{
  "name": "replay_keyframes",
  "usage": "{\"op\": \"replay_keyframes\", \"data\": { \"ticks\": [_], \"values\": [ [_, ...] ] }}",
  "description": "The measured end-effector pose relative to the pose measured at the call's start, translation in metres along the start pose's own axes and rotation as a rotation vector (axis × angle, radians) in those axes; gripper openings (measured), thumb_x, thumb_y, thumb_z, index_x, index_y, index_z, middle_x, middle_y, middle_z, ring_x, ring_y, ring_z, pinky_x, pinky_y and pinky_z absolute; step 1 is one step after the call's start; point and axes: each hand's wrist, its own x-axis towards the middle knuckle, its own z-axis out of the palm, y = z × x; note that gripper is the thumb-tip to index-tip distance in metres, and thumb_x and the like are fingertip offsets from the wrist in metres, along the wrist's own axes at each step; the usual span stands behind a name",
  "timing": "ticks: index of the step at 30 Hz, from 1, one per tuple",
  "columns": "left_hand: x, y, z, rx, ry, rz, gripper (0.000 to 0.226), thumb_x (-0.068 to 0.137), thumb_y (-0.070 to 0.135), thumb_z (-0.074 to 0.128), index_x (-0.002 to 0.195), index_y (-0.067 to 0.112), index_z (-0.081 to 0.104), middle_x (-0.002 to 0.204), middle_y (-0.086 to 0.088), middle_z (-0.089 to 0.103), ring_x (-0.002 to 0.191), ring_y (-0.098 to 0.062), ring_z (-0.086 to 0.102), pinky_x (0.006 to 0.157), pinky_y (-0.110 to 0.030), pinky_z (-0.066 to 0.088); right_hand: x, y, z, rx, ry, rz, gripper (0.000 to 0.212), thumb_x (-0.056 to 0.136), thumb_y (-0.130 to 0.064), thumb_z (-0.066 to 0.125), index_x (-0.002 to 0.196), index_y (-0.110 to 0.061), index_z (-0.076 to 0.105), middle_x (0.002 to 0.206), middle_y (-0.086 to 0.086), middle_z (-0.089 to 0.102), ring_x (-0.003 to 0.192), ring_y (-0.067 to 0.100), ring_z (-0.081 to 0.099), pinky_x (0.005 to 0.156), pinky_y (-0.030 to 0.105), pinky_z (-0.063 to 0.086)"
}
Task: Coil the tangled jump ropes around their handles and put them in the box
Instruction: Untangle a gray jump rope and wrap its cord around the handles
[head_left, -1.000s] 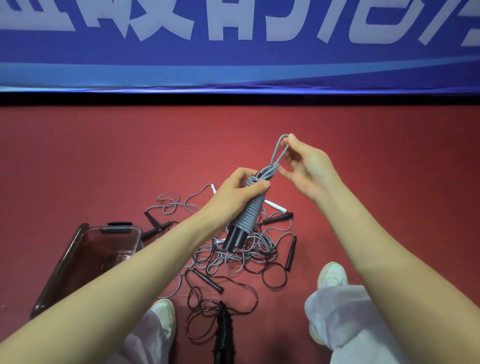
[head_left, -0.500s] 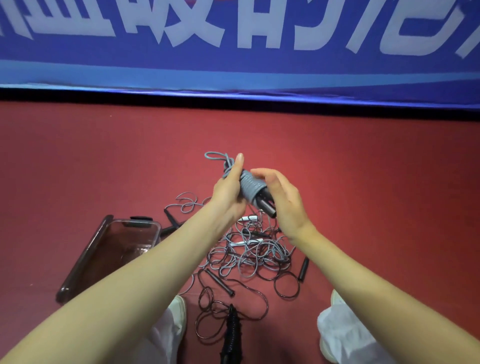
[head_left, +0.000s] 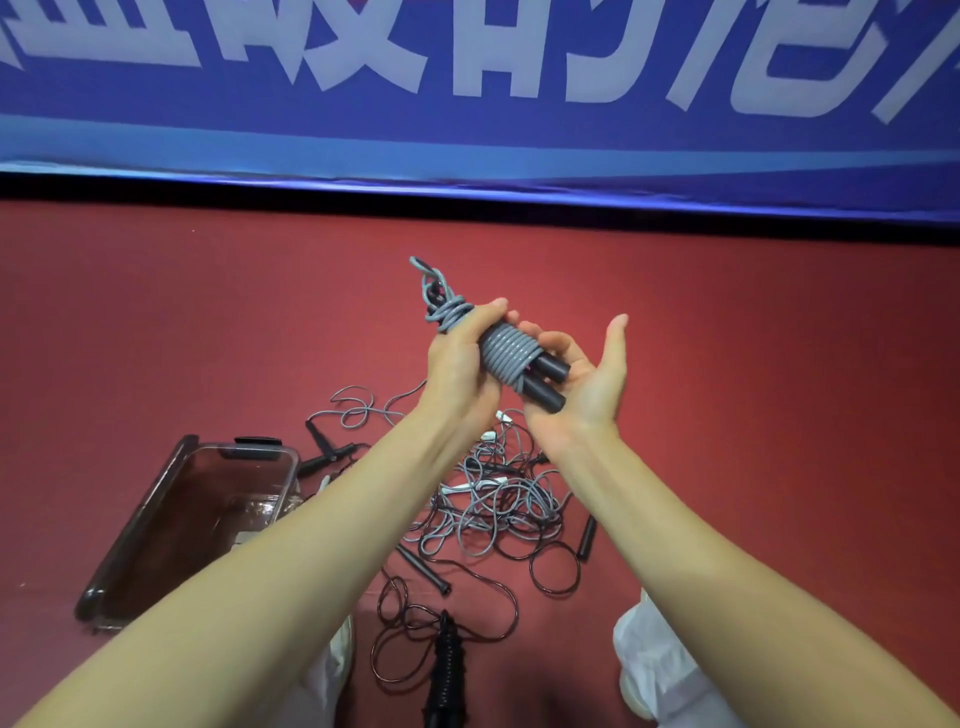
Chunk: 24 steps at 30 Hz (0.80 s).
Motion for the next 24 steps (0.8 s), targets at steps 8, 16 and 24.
{"op": "replay_keyframes", "data": {
  "ticks": [8, 16, 24],
  "values": [
    [-0.001, 0.000, 0.002, 0.095, 0.071, 0.058, 0.014, 0.089, 0.003, 0.063, 0.082, 0.007, 0.051, 0.067, -0.006, 0.053, 0.057, -0.015, 0.058, 0.059, -0.028, 0.054, 0.007, 0.013, 0.007, -0.341, 0.092, -0.393, 0.073, 0.100, -0.049, 0.034, 0.040, -0.010, 0.050, 0.063, 0.009, 0.068, 0.067, 0.022, 0.067, 0.073, 0.031, 0.052],
    [-0.010, -0.010, 0.001, 0.112, 0.084, 0.063, 0.015, 0.089, -0.001, 0.061, 0.082, 0.007, 0.050, 0.068, -0.005, 0.053, 0.055, -0.013, 0.058, 0.056, -0.026, 0.054, 0.005, 0.012, 0.005, -0.344, 0.200, -0.393, 0.072, 0.096, -0.057, 0.038, 0.038, -0.015, 0.029, 0.054, 0.010, 0.062, 0.061, 0.022, 0.062, 0.078, 0.033, 0.049],
    [-0.011, -0.015, -0.004, 0.081, 0.087, 0.042, 0.014, 0.089, -0.001, 0.061, 0.085, 0.006, 0.049, 0.070, -0.007, 0.053, 0.057, -0.016, 0.059, 0.059, -0.029, 0.055, 0.007, 0.014, 0.003, -0.375, 0.275, -0.409, 0.067, 0.098, -0.050, 0.041, 0.046, -0.011, 0.030, 0.049, 0.010, 0.056, 0.049, 0.014, 0.061, 0.054, 0.016, 0.049]
  ]
}}
